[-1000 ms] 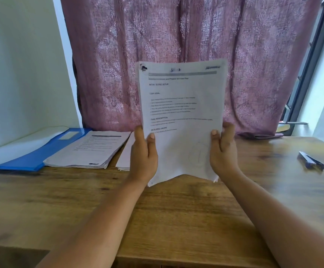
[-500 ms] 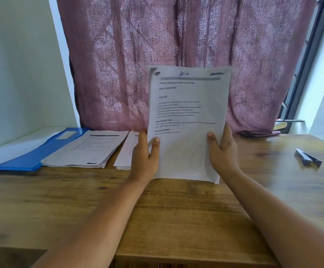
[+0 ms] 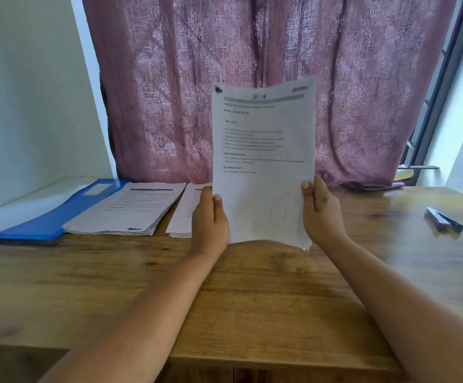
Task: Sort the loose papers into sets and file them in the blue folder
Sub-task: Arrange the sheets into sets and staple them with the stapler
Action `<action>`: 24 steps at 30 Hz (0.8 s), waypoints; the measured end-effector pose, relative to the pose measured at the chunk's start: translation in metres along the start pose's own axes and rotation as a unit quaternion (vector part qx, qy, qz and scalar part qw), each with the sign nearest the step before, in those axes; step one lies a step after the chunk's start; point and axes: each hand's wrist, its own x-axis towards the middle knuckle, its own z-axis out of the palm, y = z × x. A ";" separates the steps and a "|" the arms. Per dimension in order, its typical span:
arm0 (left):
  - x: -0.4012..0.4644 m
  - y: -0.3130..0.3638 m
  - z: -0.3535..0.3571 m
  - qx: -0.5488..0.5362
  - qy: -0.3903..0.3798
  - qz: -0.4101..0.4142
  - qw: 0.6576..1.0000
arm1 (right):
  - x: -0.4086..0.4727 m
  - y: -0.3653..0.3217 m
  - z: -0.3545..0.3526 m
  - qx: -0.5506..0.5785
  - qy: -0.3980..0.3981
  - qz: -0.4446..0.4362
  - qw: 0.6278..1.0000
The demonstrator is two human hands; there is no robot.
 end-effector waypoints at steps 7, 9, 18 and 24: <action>0.001 -0.002 0.001 0.033 -0.103 -0.164 0.980 | 0.009 0.018 -0.002 -0.003 -0.161 0.126 0.979; 0.005 -0.001 -0.003 0.003 -0.112 -0.172 0.979 | 0.012 0.025 -0.005 0.000 -0.178 0.145 0.973; 0.009 0.014 -0.018 -0.457 -0.240 -0.336 0.787 | 0.008 0.018 0.003 0.305 -0.091 0.331 0.888; 0.000 0.019 0.009 -0.357 -0.099 -0.408 0.834 | -0.009 0.007 0.037 0.207 -0.090 0.242 0.944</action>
